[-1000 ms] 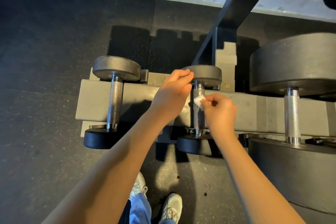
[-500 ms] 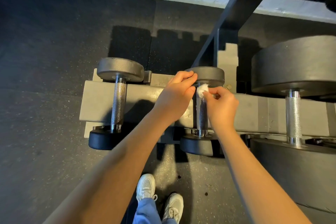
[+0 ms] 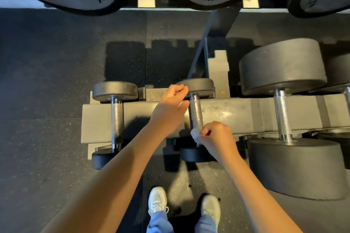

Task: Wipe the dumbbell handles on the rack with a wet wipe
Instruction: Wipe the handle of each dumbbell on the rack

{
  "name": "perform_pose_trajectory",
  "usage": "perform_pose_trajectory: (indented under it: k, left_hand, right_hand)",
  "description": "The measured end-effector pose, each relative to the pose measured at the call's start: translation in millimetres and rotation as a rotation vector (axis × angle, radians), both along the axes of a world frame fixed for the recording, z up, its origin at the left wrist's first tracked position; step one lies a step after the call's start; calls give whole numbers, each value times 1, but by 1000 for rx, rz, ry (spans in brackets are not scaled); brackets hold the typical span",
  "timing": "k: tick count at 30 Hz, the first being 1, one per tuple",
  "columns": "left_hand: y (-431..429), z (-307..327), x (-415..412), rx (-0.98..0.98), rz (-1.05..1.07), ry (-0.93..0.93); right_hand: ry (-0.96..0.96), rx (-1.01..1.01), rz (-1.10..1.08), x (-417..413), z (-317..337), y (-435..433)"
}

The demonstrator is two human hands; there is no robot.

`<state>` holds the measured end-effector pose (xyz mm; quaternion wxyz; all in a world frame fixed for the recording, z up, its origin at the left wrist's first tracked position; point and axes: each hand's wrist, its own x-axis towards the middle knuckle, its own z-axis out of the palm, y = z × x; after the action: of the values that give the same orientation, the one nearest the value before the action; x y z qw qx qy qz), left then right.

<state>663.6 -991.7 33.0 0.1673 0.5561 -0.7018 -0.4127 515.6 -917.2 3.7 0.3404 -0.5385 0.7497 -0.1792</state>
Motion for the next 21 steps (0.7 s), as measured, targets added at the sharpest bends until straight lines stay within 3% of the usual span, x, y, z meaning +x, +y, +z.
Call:
perform_pose_trajectory:
  k: [3, 7, 11, 16, 21]
  left_hand:
    - [0, 2, -5, -14, -28, -83]
    - [5, 13, -29, -184, 25, -129]
    - [14, 28, -86, -271, -15, -24]
    - [12, 44, -156, -154, -74, 103]
    - [-2, 43, -197, -193, -128, 111]
  right_hand:
    - [-17, -41, 10, -2, 13, 6]
    - [-124, -185, -262, -34, 33, 15]
    - [-22, -285, -350, -88, 53, 9]
    - [75, -226, -378, -152, 65, -3]
    - [170, -116, -457, -208, 49, -23]
